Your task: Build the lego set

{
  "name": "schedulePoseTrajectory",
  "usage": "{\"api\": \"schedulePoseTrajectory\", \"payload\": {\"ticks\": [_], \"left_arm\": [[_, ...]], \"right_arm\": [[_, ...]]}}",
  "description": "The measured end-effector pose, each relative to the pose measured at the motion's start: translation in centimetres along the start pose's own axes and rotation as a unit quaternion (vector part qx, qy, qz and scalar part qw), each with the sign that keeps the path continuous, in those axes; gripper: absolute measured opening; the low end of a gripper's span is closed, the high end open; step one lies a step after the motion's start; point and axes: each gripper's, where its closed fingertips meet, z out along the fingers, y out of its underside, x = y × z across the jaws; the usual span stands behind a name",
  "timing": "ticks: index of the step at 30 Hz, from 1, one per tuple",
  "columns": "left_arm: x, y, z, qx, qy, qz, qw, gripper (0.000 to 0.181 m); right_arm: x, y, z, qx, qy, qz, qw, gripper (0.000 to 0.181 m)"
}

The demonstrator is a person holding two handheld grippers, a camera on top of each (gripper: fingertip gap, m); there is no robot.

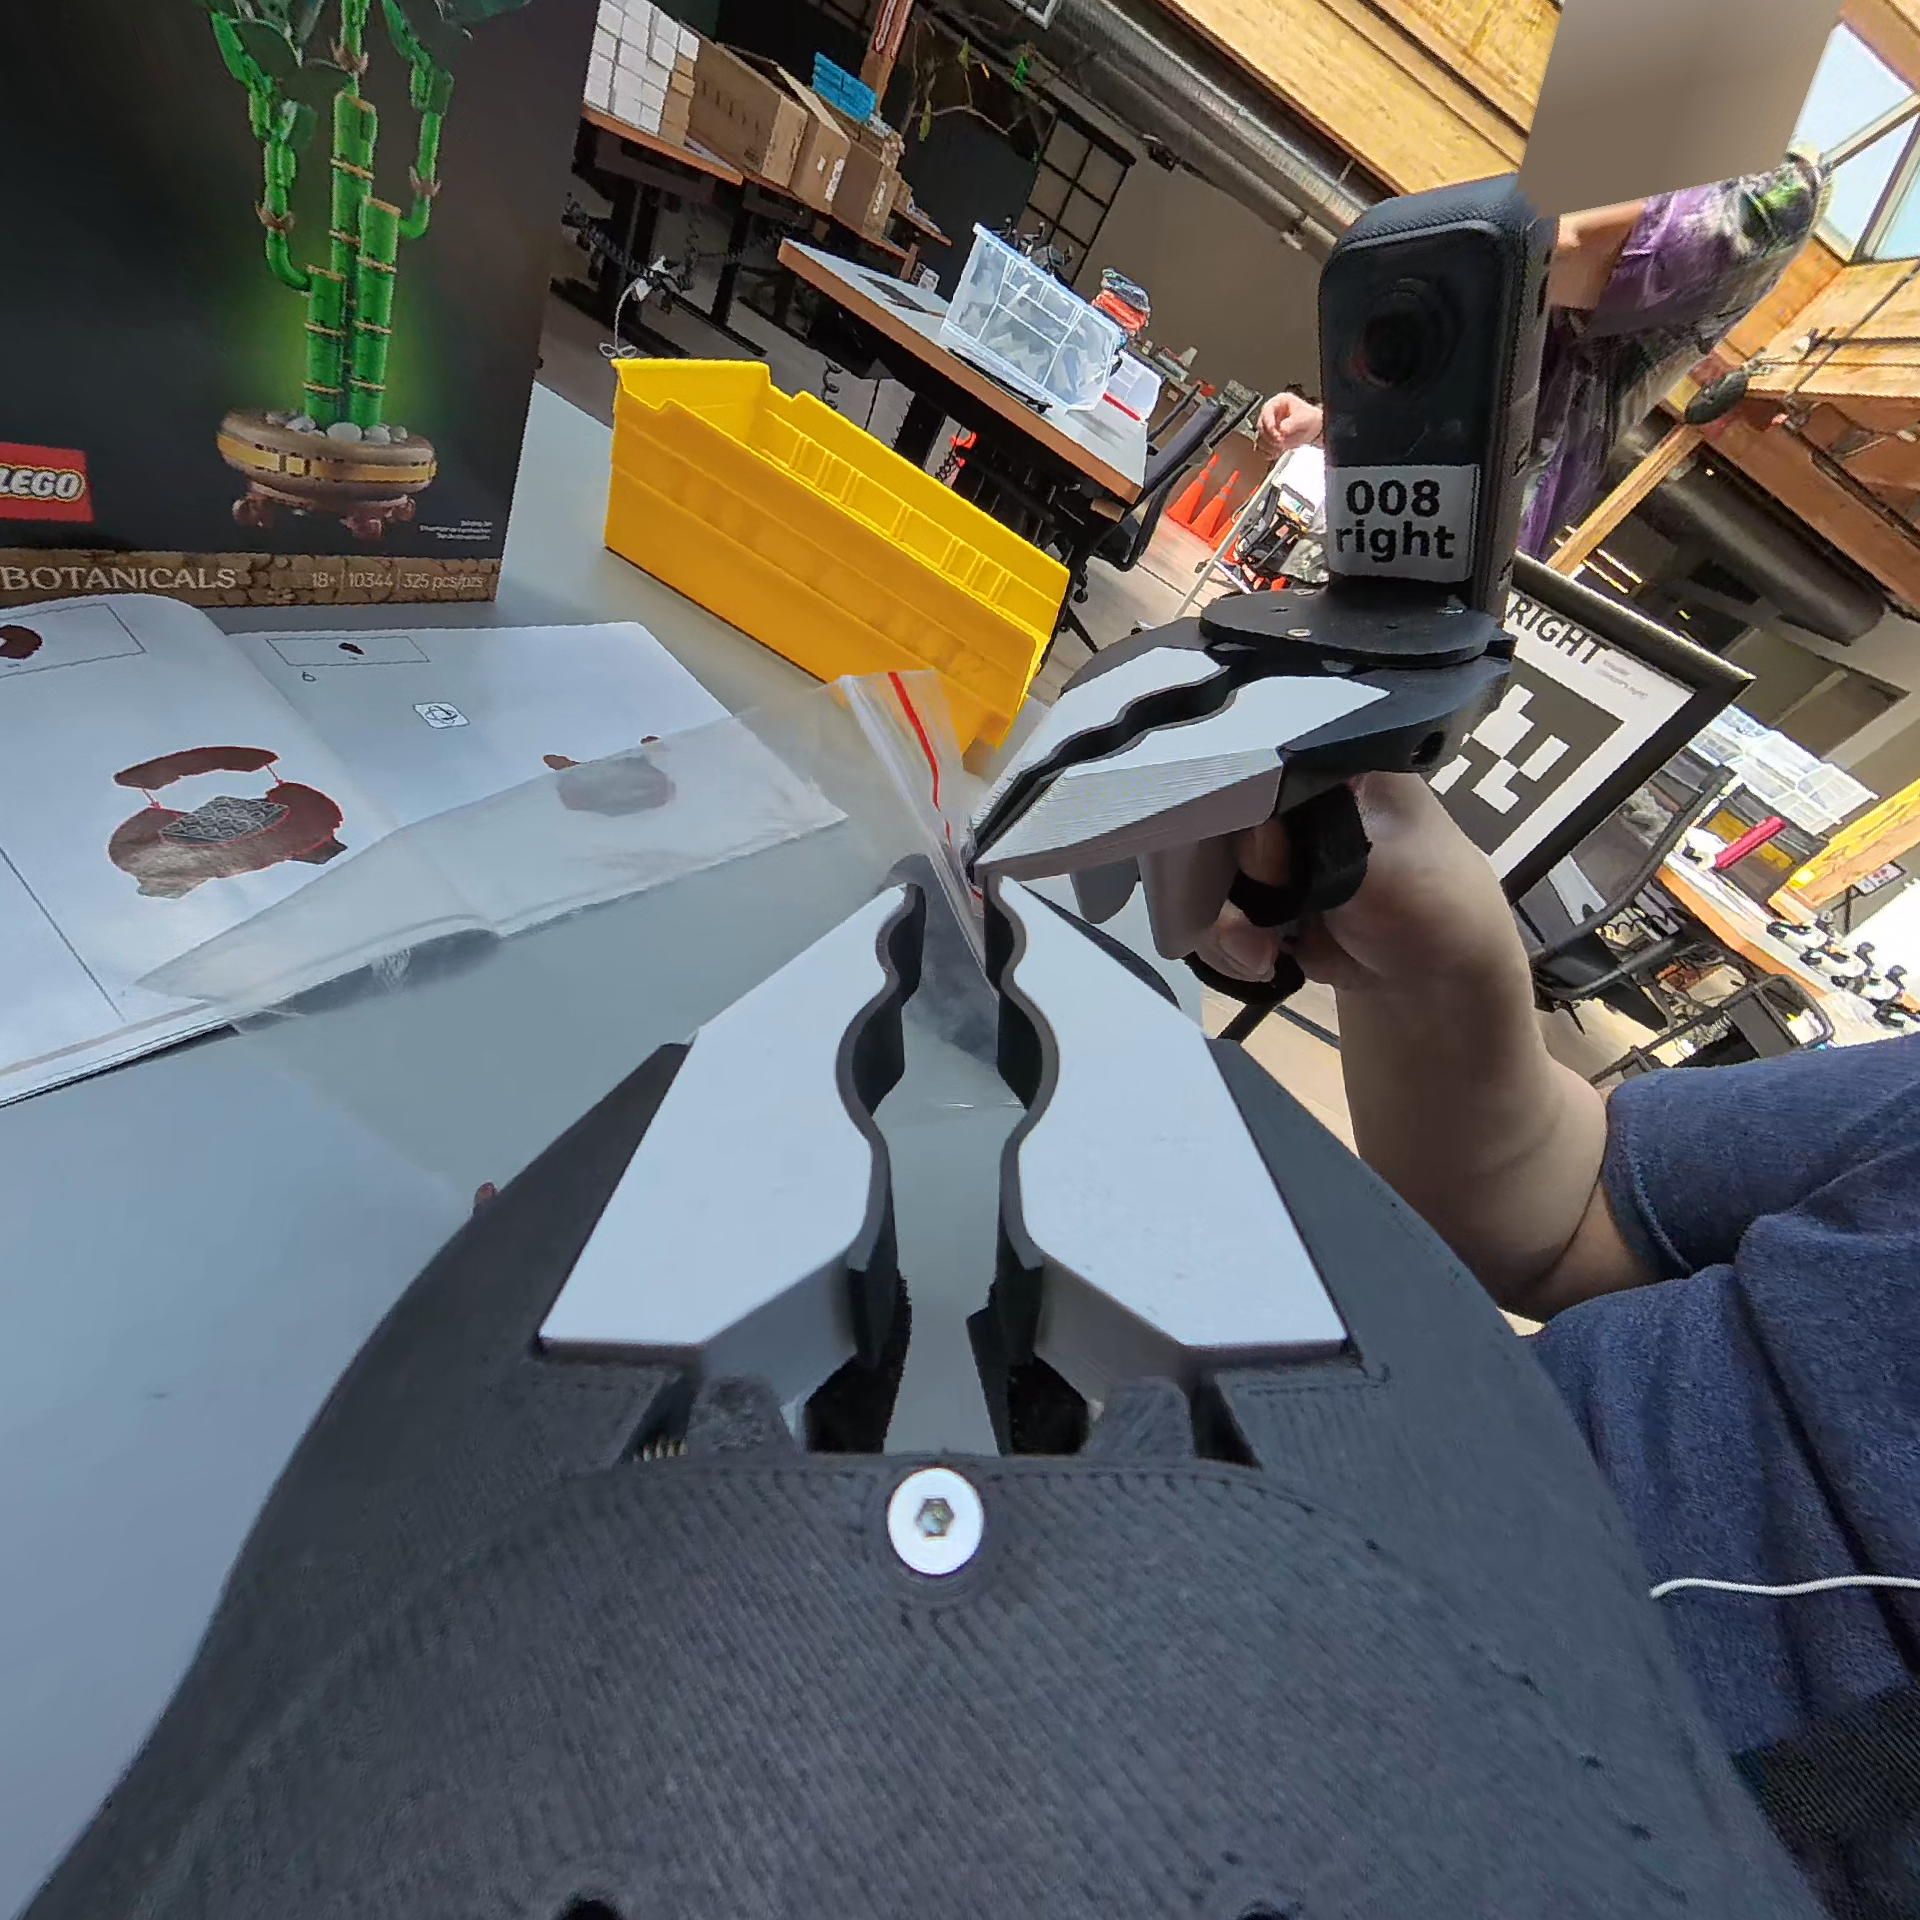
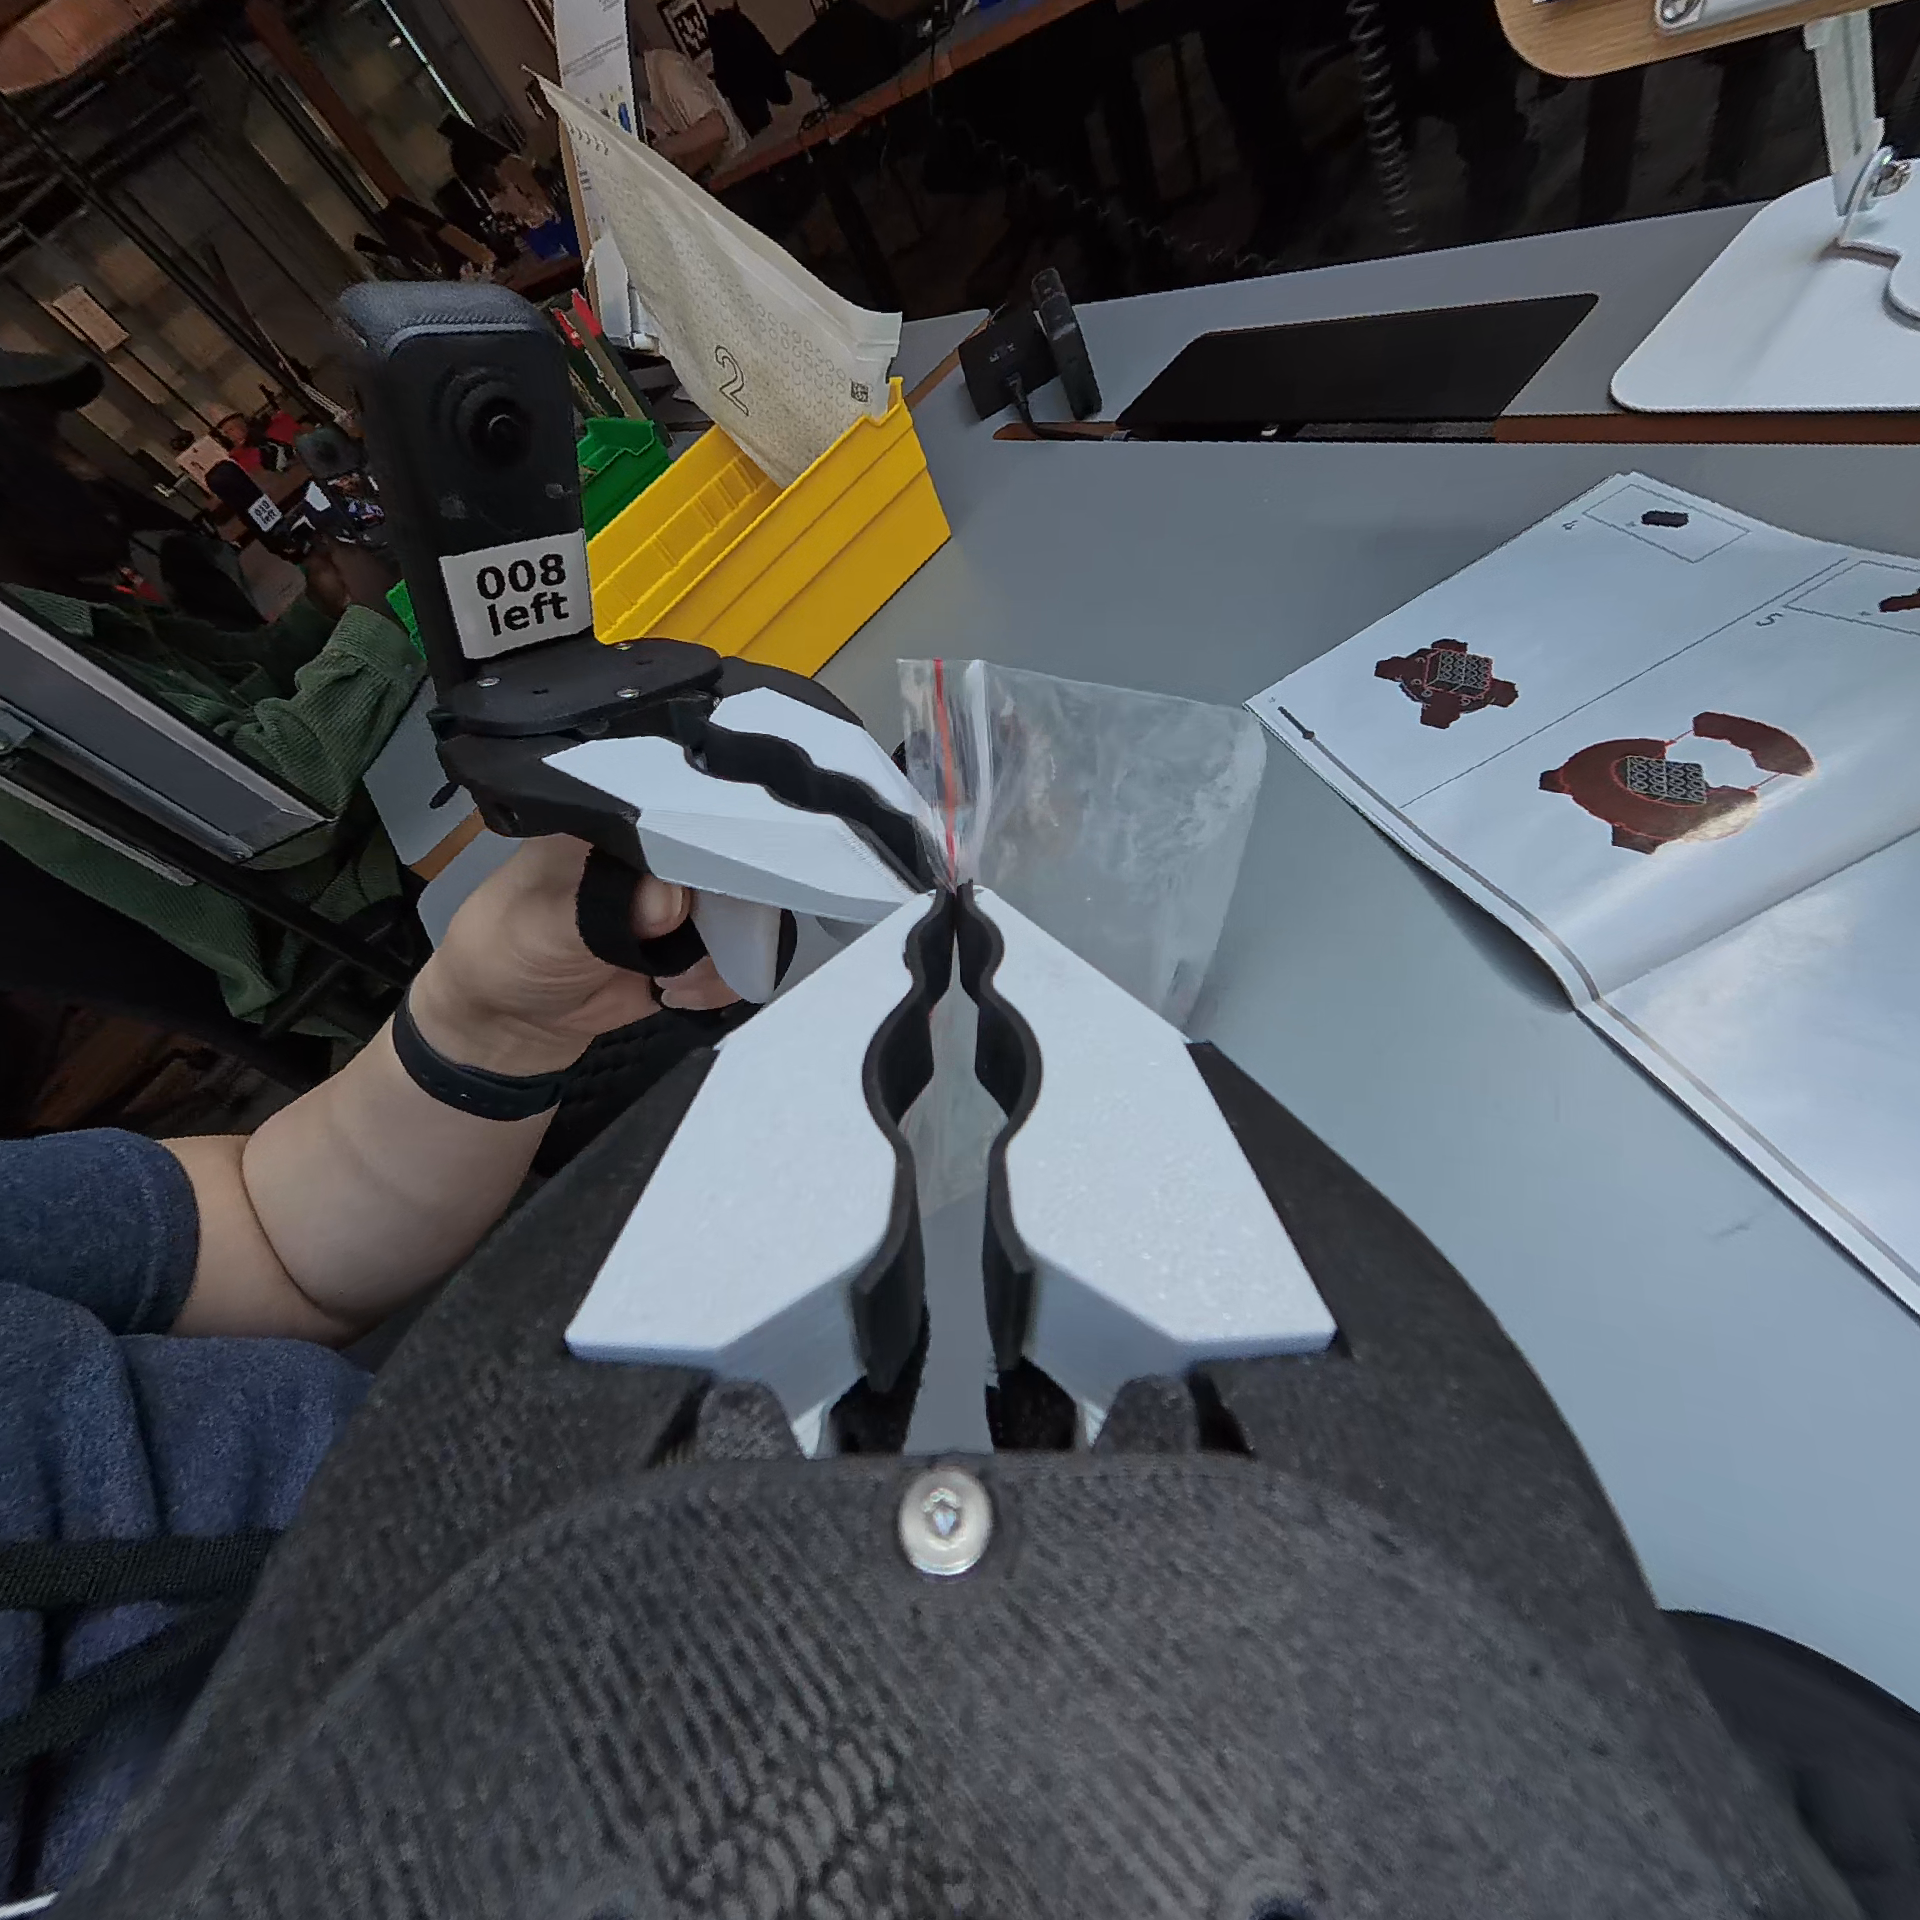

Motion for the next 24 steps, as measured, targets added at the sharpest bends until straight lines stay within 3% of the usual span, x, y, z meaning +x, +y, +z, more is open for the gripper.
{"api": "schedulePoseTrajectory", "payload": {"ticks": [3,10,18,24], "left_arm": [[0.1,0.0,0.0,0.002,0.009,-0.003,1.000,0.000],[0.0,-0.1,-0.1,-0.008,0.008,-0.001,1.000,0.000],[0.1,-0.3,0.5,-0.015,-0.005,0.016,1.000,0.000],[0.4,-0.2,0.6,-0.020,-0.005,0.021,1.000,0.000]], "right_arm": [[0.0,0.0,0.0,0.000,0.000,0.000,1.000,0.000],[-0.1,-0.2,-0.1,0.005,0.000,-0.031,1.000,0.003],[0.2,-0.2,-0.4,-0.019,0.073,-0.119,0.990,0.008],[0.7,0.1,-0.4,-0.029,0.097,-0.142,0.985,0.000]]}}
